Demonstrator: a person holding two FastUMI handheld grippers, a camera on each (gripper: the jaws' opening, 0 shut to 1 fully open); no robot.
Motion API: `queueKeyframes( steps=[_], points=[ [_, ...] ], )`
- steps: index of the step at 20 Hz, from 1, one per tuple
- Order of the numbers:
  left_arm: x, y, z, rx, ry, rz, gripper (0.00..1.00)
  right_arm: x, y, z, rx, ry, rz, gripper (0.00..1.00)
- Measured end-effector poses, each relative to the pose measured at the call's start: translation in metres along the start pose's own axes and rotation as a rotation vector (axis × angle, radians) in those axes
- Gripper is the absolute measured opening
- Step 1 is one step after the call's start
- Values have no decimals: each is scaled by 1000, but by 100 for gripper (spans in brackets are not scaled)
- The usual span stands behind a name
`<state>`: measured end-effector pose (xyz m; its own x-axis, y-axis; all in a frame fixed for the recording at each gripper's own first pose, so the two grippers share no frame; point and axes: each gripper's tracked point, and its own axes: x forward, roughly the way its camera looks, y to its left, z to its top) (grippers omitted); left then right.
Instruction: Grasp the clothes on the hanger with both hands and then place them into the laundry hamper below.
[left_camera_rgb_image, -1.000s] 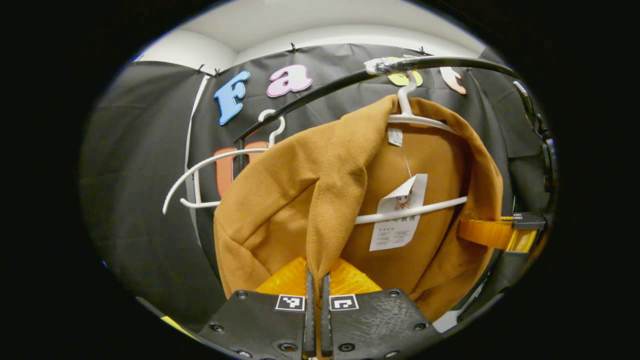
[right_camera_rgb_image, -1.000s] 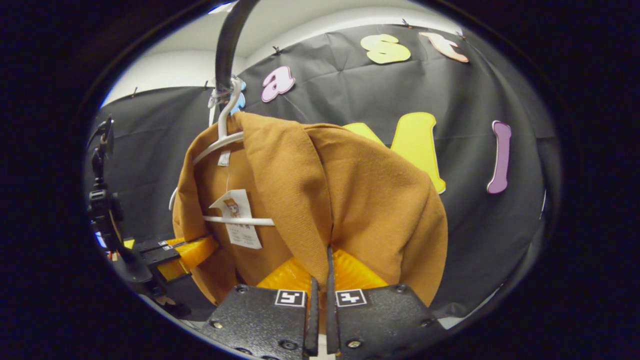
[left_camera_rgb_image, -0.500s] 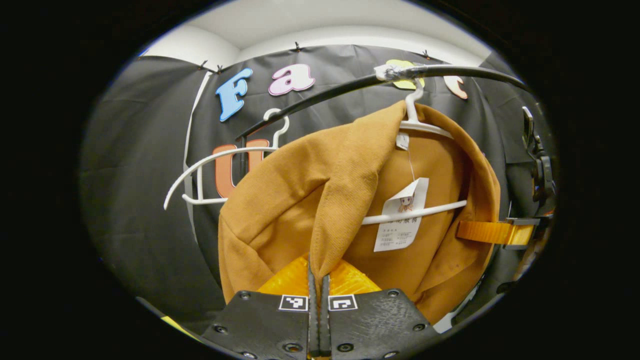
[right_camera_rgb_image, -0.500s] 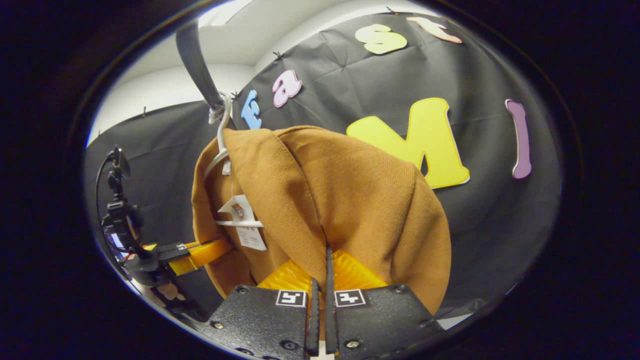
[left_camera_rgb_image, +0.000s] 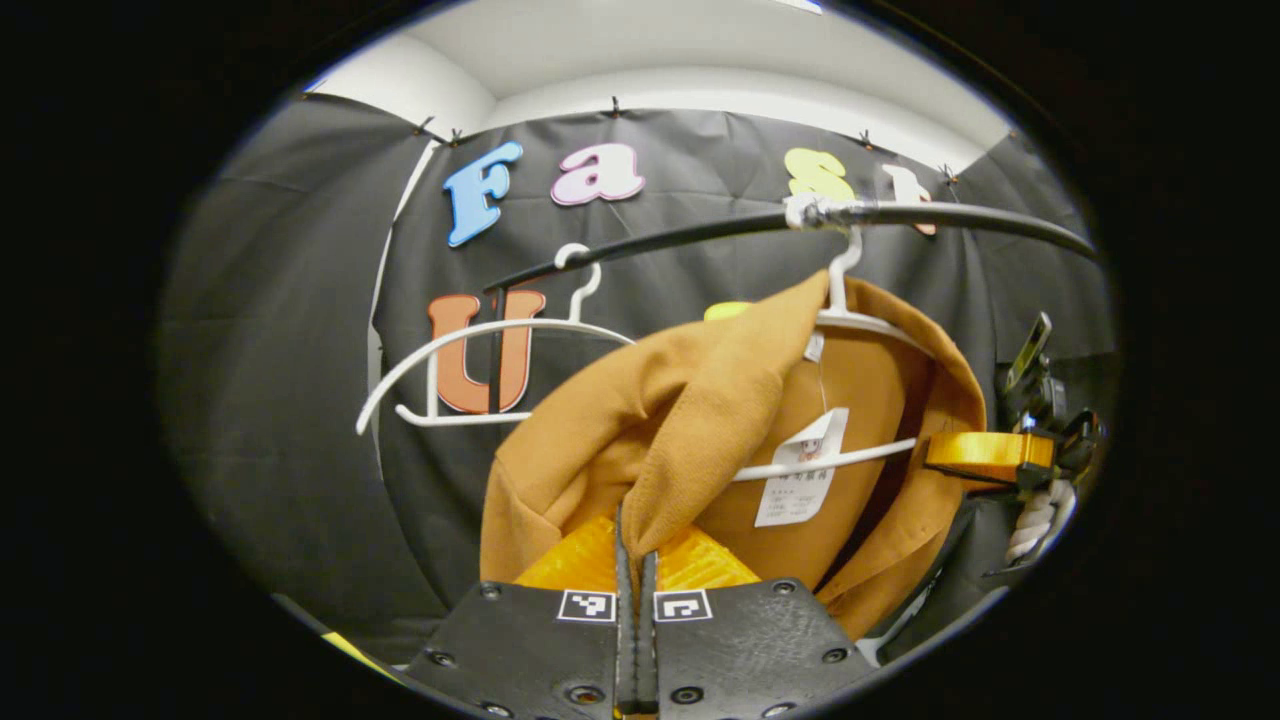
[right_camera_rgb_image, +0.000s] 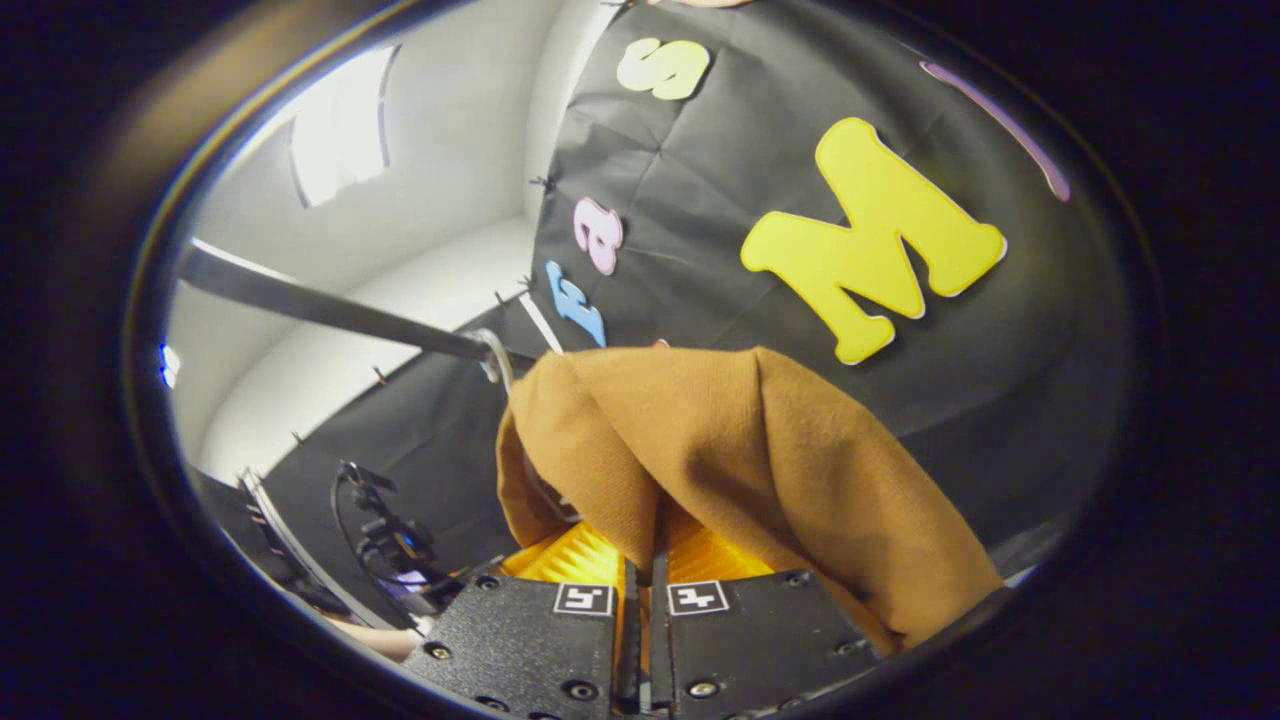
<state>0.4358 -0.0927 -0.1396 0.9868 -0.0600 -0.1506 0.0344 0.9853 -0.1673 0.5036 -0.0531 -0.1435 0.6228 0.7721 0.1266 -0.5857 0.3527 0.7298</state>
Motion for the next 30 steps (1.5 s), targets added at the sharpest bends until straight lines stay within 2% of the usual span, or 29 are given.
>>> queueKeyframes(
  steps=[1,2,4,5,8,9,10,11,12,13,14,17,19,20,21,22,24,25,27,28,29,30],
  points=[
    [-4,1,7,-26,-13,-8,5,-2,5,8,37,-24,43,6],
    [-4,3,14,-51,-23,-12,0,-3,7,12,56,-30,67,6],
    [-6,8,31,-101,-62,-20,0,-2,15,23,104,-65,96,4],
    [-7,11,41,-109,-84,-23,5,-2,20,31,129,-85,117,4],
    [-2,17,65,-106,-126,-31,5,-2,24,53,158,-164,134,4],
    [0,20,72,-109,-134,-32,0,0,25,59,171,-189,143,4],
    [2,23,78,-110,-143,-33,0,0,28,65,189,-213,156,4],
    [6,27,87,-115,-156,-36,5,0,30,72,203,-237,168,4],
    [9,31,93,-120,-162,-37,0,-1,27,79,214,-270,161,4],
    [13,32,96,-125,-159,-43,5,-2,26,83,220,-289,163,4],
    [17,34,98,-122,-157,-47,5,-3,25,88,226,-312,152,4],
    [20,39,94,-95,-142,-42,5,-4,11,102,192,-380,73,4],
    [20,38,93,-98,-133,-46,0,0,5,107,143,-404,20,4],
    [21,38,92,-99,-129,-50,0,2,4,110,133,-413,12,4],
    [21,37,94,-99,-128,-55,5,5,3,113,148,-415,22,4],
    [23,37,97,-101,-128,-59,0,6,9,115,180,-413,59,4],
    [28,36,107,-104,-134,-76,0,-2,28,115,277,-362,215,4],
    [31,34,113,-100,-138,-93,0,-5,31,118,307,-348,267,4],
    [31,33,121,-70,-150,-116,0,-9,29,125,297,-327,304,4],
    [30,34,124,-62,-154,-119,5,-10,37,123,279,-306,326,4],
    [32,35,125,-55,-152,-117,5,-10,45,123,274,-292,353,4],
    [35,36,128,-56,-154,-113,0,-7,50,126,271,-262,369,4]
  ],
)
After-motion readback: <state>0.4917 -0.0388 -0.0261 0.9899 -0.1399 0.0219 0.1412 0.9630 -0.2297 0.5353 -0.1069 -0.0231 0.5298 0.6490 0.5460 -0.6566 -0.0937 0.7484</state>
